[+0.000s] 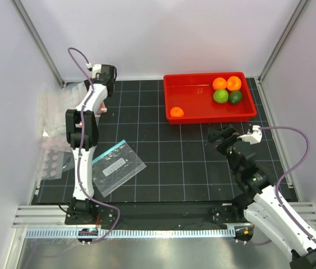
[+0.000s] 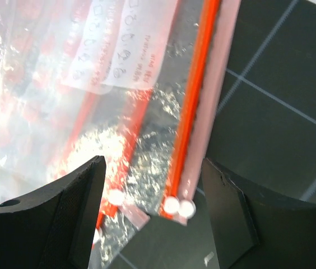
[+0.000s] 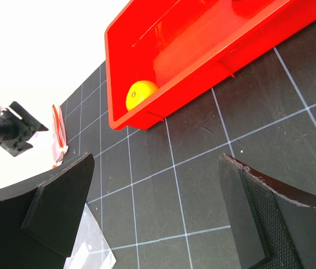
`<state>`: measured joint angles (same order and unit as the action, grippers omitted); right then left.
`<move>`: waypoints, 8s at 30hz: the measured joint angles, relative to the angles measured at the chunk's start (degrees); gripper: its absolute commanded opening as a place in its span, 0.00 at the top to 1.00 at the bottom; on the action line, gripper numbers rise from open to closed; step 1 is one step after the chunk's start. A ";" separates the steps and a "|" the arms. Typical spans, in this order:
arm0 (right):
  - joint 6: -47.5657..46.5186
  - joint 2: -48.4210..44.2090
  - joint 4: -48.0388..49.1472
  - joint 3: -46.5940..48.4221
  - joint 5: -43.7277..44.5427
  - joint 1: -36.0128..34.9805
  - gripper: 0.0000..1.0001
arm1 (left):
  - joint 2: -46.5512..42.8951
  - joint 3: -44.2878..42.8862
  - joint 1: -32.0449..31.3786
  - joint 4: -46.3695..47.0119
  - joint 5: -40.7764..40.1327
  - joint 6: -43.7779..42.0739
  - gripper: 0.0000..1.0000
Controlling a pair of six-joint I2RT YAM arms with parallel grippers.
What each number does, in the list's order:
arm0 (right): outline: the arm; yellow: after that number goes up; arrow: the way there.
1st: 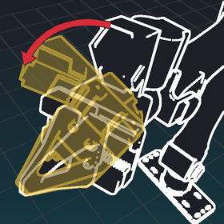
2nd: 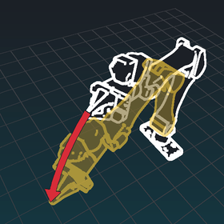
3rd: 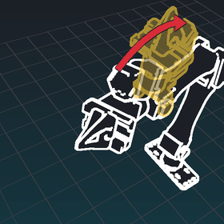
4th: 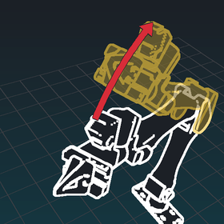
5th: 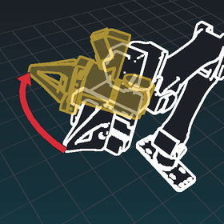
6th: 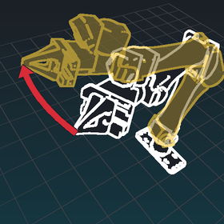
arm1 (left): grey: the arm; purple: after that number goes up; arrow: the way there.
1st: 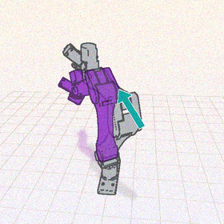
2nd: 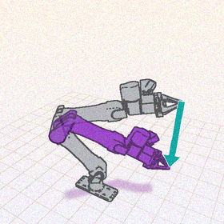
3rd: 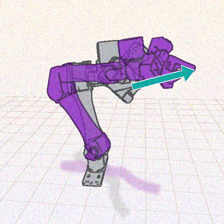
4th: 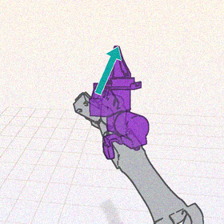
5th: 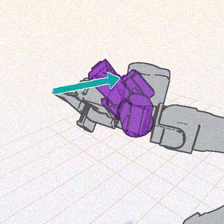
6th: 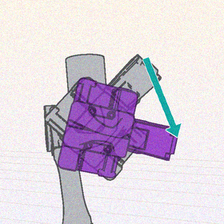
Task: Place the food in the zip-top bag and seal the zipper
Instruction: Adjust the zipper food storage bag at the center of the board, then pick up the zipper food storage bag at the center of the board, then open the zipper of the food storage bag at the center of the board.
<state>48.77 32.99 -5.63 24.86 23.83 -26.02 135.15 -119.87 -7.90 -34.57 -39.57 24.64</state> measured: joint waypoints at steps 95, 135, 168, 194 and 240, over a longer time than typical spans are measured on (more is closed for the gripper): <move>1.14 1.92 0.02 0.13 -1.79 0.00 0.00 | 7.65 -5.07 -0.09 -14.16 6.75 -2.32 1.00; -9.73 9.92 13.29 0.13 -18.91 0.00 0.46 | -52.78 54.16 -34.25 9.31 19.19 8.20 1.00; -10.93 28.55 30.91 -0.50 -34.29 -3.23 0.45 | -55.23 68.96 -48.00 29.75 24.09 8.17 1.00; -12.33 30.91 28.04 0.61 -31.06 -4.24 0.83 | -49.88 62.79 -55.95 26.16 15.67 4.83 1.00; -17.05 32.02 29.46 2.25 -34.10 -11.43 0.99 | -49.09 61.48 -54.82 23.56 4.44 3.61 0.92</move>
<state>31.73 65.01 23.83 27.11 -10.26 -37.45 86.06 -58.39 -62.72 -11.00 -35.14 28.25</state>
